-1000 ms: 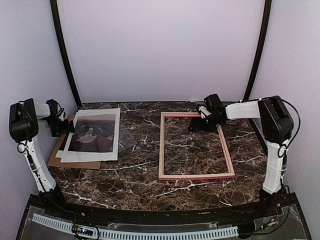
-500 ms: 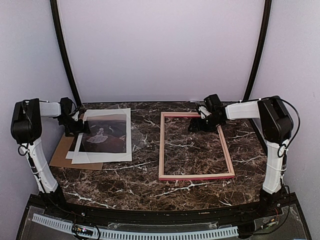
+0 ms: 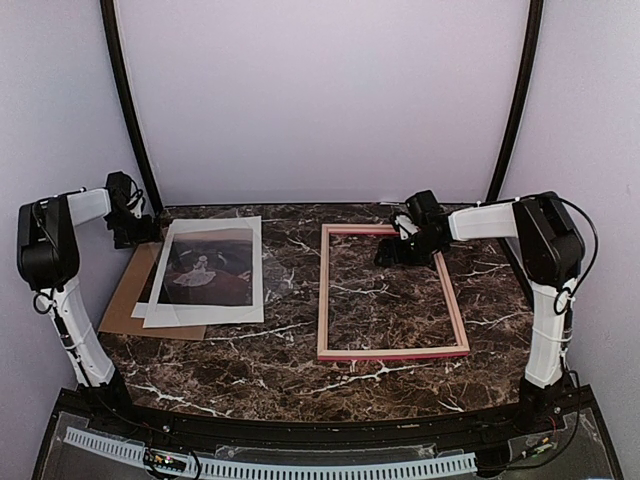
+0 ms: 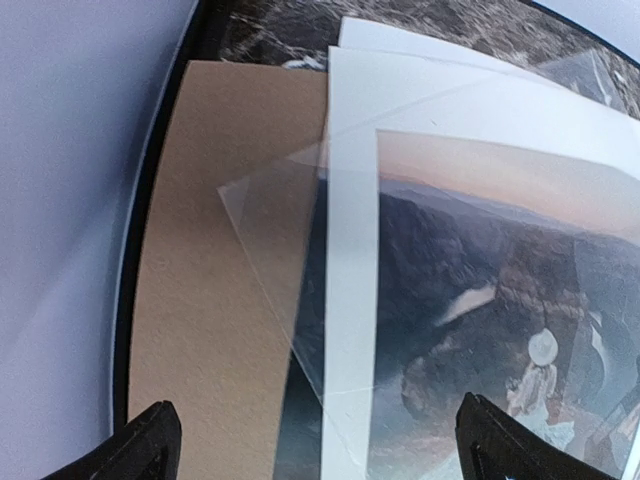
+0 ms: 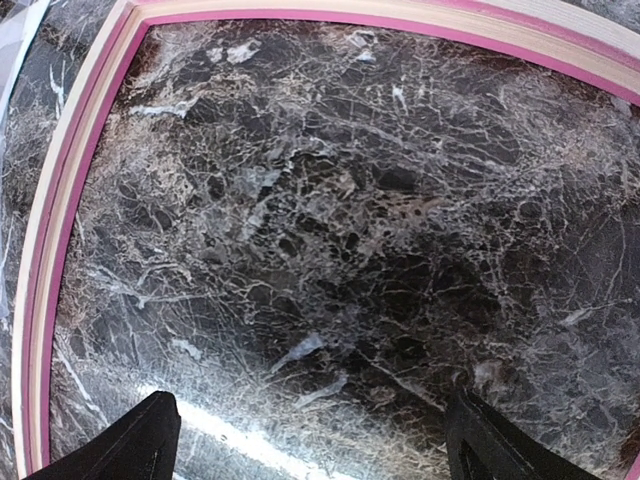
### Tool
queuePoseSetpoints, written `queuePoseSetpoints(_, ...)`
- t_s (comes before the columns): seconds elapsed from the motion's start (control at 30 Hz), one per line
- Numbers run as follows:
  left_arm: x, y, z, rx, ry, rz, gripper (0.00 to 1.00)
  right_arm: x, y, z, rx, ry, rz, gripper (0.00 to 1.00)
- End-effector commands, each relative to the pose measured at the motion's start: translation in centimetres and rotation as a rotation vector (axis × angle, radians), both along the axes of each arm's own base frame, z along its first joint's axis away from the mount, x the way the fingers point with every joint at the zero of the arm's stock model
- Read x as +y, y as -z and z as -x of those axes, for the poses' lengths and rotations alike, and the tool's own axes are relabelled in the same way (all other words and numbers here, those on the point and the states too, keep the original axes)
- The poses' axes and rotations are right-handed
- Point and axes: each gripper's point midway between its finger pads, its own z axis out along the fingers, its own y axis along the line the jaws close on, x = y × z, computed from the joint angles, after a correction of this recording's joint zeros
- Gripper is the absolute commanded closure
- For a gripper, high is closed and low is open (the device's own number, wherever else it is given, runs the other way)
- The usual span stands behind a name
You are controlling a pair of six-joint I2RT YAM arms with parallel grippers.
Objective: Put the photo into the frame
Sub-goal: Move the backboard to the center of the board.
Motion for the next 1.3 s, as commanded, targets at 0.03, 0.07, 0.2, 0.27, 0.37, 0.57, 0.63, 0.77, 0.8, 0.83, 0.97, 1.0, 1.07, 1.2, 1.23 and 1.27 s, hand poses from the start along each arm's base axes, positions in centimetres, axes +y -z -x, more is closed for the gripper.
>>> queuePoseSetpoints(0.03,4.3,0.9,-0.6,0.031,-0.078,-0.007,0.01,0.4,0.0,0.1,-0.007,-0.001,-0.007,0.07)
queuePoseSetpoints(0.07,4.7,1.8,-0.5,0.050,-0.085,0.004,0.01,0.4,0.1,0.2,-0.004,-0.001,-0.005,0.07)
queuePoseSetpoints(0.2,6.7,3.8,-0.2,0.080,-0.123,0.048,0.01,0.4,0.2,0.3,-0.002,-0.003,-0.007,0.06)
queuePoseSetpoints(0.27,7.0,4.8,0.0,0.099,-0.129,0.062,0.01,0.5,0.2,0.4,-0.001,-0.003,-0.008,0.06)
queuePoseSetpoints(0.37,6.8,6.3,0.3,0.127,-0.126,0.091,0.01,0.5,0.2,0.4,-0.001,-0.003,-0.008,0.06)
queuePoseSetpoints(0.57,4.9,8.0,1.6,0.178,-0.103,0.182,0.01,0.6,0.4,0.5,0.003,-0.003,-0.007,0.06)
queuePoseSetpoints(0.63,4.3,8.0,2.0,0.175,-0.099,0.202,0.01,0.6,0.6,0.6,0.005,-0.005,-0.007,0.05)
queuePoseSetpoints(0.77,3.1,6.9,2.6,0.153,-0.083,0.212,0.01,0.7,0.7,0.7,0.009,-0.004,-0.010,0.05)
queuePoseSetpoints(0.8,2.6,6.9,2.8,0.156,-0.072,0.216,0.01,0.8,0.8,0.8,0.009,-0.006,-0.010,0.05)
queuePoseSetpoints(0.83,2.0,6.3,2.7,0.144,-0.060,0.214,0.01,0.8,0.8,0.8,0.010,-0.008,-0.011,0.05)
queuePoseSetpoints(0.97,0.1,5.6,3.2,0.142,-0.025,0.214,0.01,0.9,0.9,1.0,0.012,-0.008,-0.009,0.05)
queuePoseSetpoints(1.0,-0.1,5.1,3.2,0.135,-0.024,0.205,0.02,0.9,0.9,1.0,0.012,-0.008,-0.008,0.05)
queuePoseSetpoints(1.07,-1.0,4.8,3.5,0.134,-0.011,0.194,0.02,0.8,1.0,1.1,0.015,-0.008,-0.006,0.05)
queuePoseSetpoints(1.2,-2.9,4.8,4.1,0.145,0.018,0.180,0.02,1.0,1.0,1.3,0.016,-0.014,-0.008,0.05)
queuePoseSetpoints(1.23,-3.5,5.0,4.3,0.154,0.028,0.176,0.02,1.0,1.0,1.3,0.017,-0.013,-0.007,0.05)
queuePoseSetpoints(1.27,-3.7,5.0,4.4,0.156,0.031,0.174,0.02,1.1,1.0,1.4,0.016,-0.016,-0.007,0.05)
